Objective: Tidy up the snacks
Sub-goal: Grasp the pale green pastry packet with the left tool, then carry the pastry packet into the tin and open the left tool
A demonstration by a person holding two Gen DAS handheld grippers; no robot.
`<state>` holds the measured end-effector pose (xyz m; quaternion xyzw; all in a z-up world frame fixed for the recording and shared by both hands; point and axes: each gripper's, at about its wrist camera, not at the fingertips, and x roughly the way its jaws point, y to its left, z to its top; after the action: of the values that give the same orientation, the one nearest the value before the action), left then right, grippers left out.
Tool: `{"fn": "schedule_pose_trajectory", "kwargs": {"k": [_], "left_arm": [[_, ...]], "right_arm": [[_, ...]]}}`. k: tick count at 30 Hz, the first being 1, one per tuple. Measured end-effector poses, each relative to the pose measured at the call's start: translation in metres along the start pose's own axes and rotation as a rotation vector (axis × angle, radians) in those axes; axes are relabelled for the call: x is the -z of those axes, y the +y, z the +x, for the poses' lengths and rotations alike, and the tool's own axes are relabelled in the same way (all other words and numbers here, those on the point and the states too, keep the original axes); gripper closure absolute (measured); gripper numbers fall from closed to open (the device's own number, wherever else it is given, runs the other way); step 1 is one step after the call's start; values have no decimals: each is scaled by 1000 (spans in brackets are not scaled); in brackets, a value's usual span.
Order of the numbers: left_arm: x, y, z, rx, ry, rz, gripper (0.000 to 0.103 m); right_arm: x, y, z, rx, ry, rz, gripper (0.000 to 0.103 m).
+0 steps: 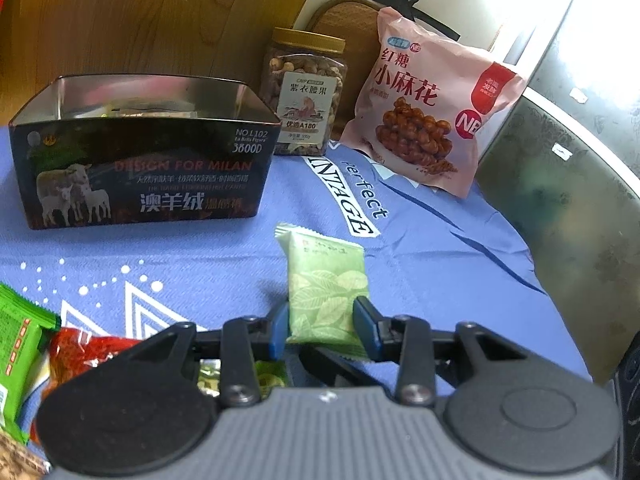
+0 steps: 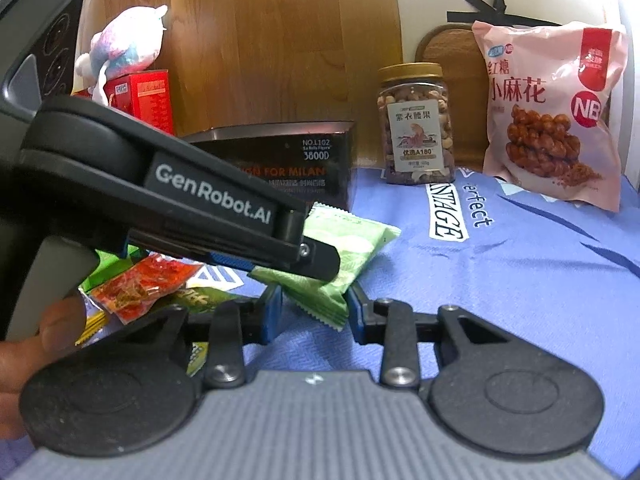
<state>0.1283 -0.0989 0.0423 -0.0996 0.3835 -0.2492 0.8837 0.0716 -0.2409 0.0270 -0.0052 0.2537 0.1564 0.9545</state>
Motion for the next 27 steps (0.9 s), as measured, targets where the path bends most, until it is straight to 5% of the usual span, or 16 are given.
{"fn": "schedule_pose_trajectory", "kwargs": {"k": [27], "left_arm": [[-2,-7,1,-6,-20,35,69]], "right_arm": [[4,-1,-6,9,-45,38,65]]}}
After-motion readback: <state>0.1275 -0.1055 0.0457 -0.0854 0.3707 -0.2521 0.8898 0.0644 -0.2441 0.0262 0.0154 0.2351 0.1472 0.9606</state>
